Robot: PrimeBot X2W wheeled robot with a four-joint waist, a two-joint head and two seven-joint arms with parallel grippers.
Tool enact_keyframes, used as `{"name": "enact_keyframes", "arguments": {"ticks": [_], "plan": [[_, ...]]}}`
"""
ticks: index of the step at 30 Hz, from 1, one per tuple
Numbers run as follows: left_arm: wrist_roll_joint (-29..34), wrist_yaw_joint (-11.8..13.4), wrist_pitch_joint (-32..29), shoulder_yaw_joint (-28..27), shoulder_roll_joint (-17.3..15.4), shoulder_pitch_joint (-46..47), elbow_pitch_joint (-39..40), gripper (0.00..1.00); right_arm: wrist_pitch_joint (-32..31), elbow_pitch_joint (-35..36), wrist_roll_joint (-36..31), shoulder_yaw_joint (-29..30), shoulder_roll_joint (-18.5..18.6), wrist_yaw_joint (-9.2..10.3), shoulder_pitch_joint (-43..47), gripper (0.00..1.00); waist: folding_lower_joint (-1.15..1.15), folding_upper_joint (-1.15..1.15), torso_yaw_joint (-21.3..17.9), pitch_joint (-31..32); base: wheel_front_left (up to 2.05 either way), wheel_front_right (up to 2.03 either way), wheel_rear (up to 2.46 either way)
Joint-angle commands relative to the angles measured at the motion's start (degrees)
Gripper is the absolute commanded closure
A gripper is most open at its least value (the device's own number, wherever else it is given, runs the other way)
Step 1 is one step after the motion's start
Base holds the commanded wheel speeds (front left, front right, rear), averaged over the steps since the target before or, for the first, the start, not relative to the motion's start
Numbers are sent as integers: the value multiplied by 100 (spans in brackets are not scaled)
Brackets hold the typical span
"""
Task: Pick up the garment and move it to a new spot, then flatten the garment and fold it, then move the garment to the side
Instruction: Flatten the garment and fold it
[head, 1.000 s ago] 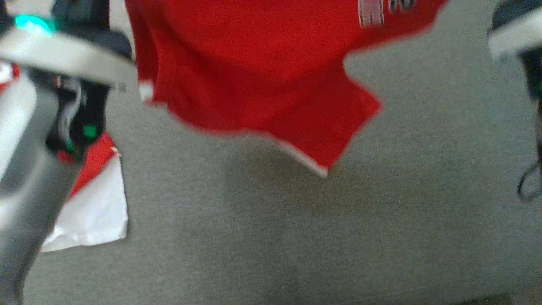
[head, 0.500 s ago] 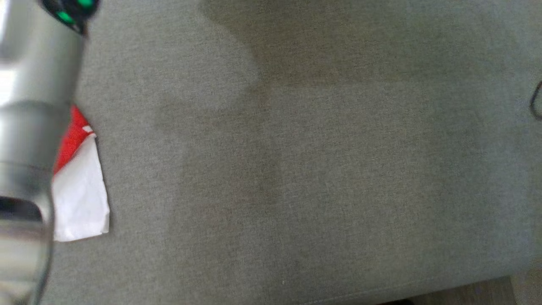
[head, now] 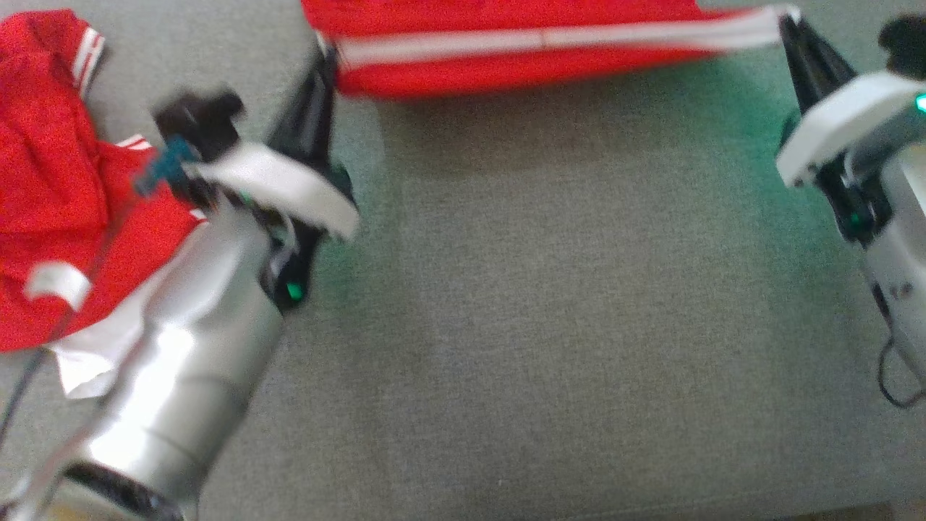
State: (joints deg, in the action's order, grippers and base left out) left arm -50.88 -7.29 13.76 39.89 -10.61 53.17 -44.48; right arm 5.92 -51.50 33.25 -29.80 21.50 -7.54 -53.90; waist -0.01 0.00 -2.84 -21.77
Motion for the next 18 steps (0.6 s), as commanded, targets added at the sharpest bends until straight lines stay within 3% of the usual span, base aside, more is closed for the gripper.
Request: {"name": "enact_keyframes", "arguments": {"ticks": [1, 18], "plan": [[-71, -14, 88, -87, -159, -91, 190, 100, -72, 222, 226, -127, 279, 5, 183, 100, 1, 0, 94, 192, 0, 0, 0], [-256, 43, 123, 152, -631, -2337, 1549, 100, -708, 1548, 1546, -1056, 1268, 5, 2074, 100, 1, 0, -27, 1622, 0, 0, 0]]}}
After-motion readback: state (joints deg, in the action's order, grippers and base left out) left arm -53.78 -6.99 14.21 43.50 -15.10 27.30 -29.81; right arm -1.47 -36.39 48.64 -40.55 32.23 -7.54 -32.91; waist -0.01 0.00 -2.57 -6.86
